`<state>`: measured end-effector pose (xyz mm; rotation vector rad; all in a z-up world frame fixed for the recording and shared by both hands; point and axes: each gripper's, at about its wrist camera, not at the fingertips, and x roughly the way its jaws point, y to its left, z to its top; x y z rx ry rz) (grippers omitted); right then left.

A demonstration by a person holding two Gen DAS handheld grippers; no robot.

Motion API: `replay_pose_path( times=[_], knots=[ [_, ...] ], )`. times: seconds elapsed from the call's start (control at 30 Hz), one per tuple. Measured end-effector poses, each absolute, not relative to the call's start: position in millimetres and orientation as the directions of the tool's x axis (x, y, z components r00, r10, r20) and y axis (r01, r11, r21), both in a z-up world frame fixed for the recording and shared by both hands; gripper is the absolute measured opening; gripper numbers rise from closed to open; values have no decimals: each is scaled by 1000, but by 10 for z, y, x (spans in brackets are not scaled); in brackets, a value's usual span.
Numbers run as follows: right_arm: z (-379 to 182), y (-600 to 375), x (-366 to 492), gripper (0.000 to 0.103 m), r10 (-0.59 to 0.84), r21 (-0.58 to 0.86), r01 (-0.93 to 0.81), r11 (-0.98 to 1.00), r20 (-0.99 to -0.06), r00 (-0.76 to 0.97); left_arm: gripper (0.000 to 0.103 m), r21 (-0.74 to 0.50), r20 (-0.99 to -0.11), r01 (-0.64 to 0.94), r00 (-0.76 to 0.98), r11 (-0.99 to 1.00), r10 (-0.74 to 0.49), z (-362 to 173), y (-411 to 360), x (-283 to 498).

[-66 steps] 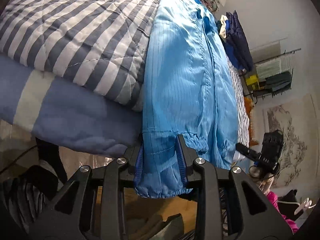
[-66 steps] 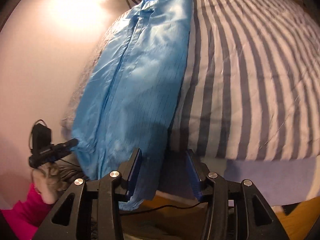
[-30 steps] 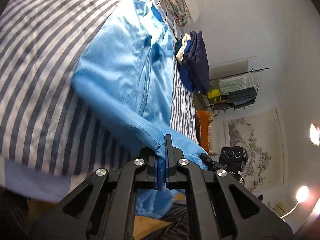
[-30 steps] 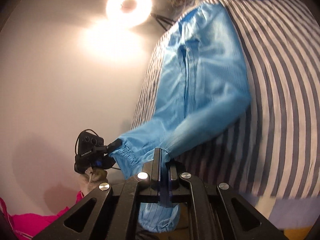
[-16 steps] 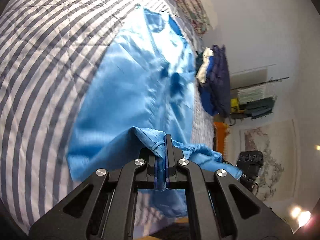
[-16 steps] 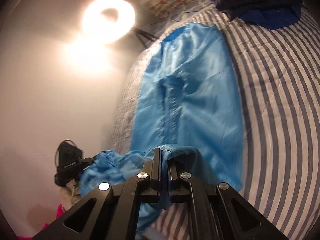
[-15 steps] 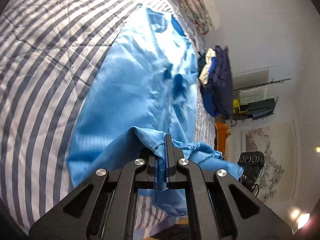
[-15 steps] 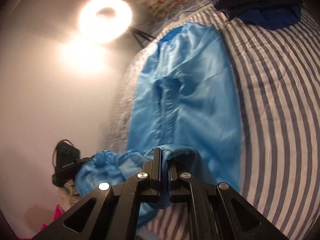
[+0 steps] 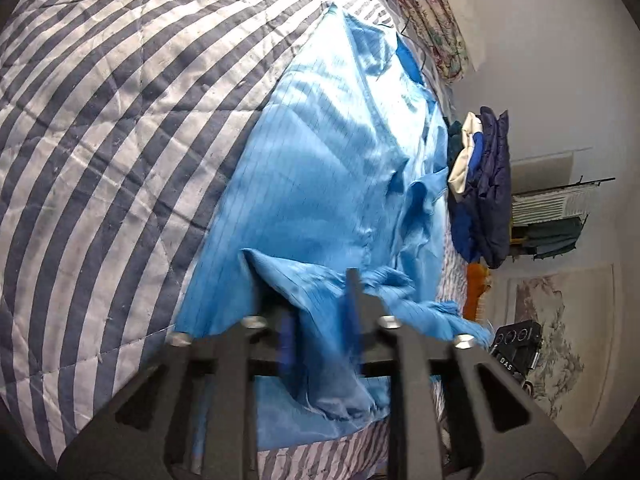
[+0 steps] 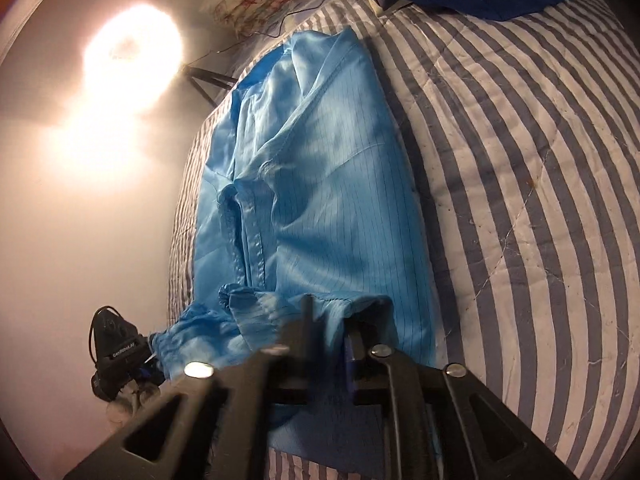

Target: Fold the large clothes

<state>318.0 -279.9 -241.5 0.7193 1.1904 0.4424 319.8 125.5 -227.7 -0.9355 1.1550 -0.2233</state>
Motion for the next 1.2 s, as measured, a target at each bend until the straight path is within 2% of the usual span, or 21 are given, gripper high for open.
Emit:
replay_pose_path(
  times=[0.07, 0.1, 0.2, 0.33, 0.4, 0.5, 0.63, 0.77, 0.83, 0.93, 1.1, 1.2],
  knots=[
    [-2371, -2859, 3164, 50, 659, 714, 56, 698, -670, 341, 44, -749, -657, -293, 443, 594, -610, -2237, 1289, 3203],
    [-2346, -2890, 3160, 50, 660, 719, 55, 693, -663, 352, 47, -761, -644, -296, 445, 577, -622, -2223, 1304, 3207],
    [-2268, -2995, 3147, 50, 662, 731, 55, 680, -645, 382, 47, -781, -620, -293, 467, 551, -630, -2130, 1380, 3203],
    [-2153, -3022, 3086, 48, 640, 705, 21, 709, -656, 401, 47, -739, -650, -233, 496, 632, -576, -1921, 1481, 3144],
    [-2099, -2972, 3037, 41, 621, 668, -25, 743, -677, 395, 47, -714, -665, -202, 493, 670, -560, -1884, 1485, 3101],
    [-2050, -2803, 2966, 38, 609, 613, -124, 780, -701, 372, 47, -697, -678, -156, 460, 700, -573, -1940, 1429, 3047],
    [-2066, -2533, 2908, 38, 585, 537, -233, 811, -737, 339, 44, -669, -705, -106, 405, 736, -582, -2064, 1237, 3056],
    [-2192, -2376, 2897, 38, 496, 423, -270, 865, -801, 335, 44, -616, -746, -90, 384, 783, -544, -2214, 1080, 3125],
    [-2308, -2366, 2903, 32, 451, 379, -262, 888, -830, 328, 42, -564, -778, -76, 383, 823, -498, -2293, 1020, 3162],
    [-2463, -2400, 2915, 21, 354, 299, -212, 930, -883, 308, 28, -518, -801, -65, 387, 853, -457, -2366, 978, 3224],
    [-2359, -2418, 2884, 23, 336, 267, -236, 934, -881, 332, 27, -532, -779, -63, 427, 844, -459, -2250, 1039, 3213],
    [-2162, -2425, 2850, 26, 379, 284, -278, 918, -836, 398, 27, -556, -754, -47, 448, 830, -480, -2173, 1084, 3197]
  ],
)
